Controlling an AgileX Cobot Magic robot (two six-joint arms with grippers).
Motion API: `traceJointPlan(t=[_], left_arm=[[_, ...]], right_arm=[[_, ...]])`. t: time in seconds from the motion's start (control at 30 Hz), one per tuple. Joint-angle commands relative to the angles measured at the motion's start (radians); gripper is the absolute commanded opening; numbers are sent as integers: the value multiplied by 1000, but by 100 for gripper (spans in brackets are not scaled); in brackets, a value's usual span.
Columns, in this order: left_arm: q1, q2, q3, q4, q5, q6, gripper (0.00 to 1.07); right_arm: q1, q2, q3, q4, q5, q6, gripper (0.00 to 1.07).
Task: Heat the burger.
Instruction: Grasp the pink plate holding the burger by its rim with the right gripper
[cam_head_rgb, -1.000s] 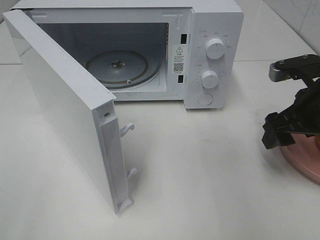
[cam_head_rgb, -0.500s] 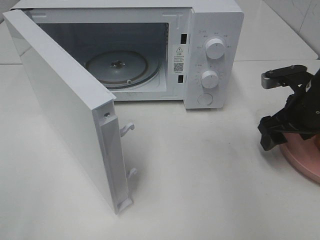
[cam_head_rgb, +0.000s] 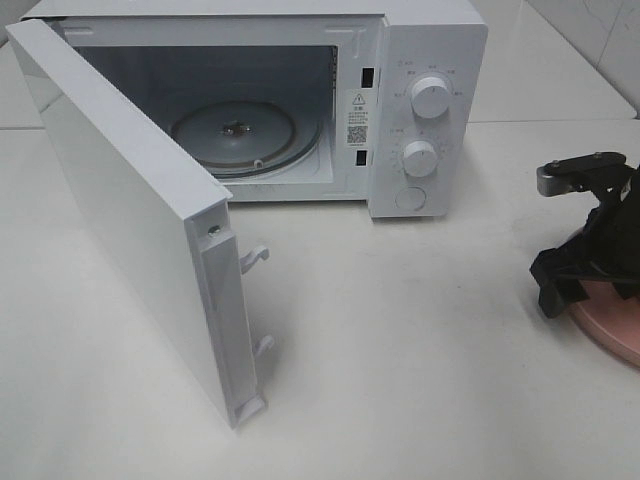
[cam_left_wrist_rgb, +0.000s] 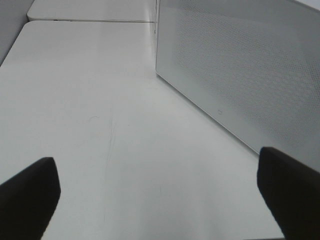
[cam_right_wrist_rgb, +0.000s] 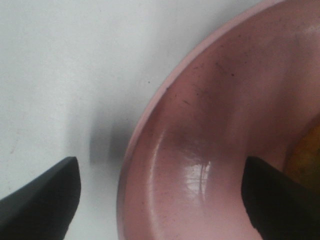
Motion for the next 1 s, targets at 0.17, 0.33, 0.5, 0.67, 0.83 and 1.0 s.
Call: traceJointPlan(t=[0.17,0.33,0.5,0.67,0.83,1.0], left_arm=[[1,-7,3,-7,-7,-5,100],[1,-7,3,-7,-7,-5,100],[1,-7,3,-7,-7,-5,100],[1,-7,3,-7,-7,-5,100],[1,-7,3,-7,-7,-5,100],[1,-7,3,-7,-7,-5,100]], right_arm=[[-5,46,-4,13,-13,15,82],[-5,64,-4,24,-8,15,80],[-4,57,-4,26,10,16,79],[36,28,-4,-4,29,56,78],[66,28,-4,-7,30,65,77],[66,30,-4,-7,19,72,77]])
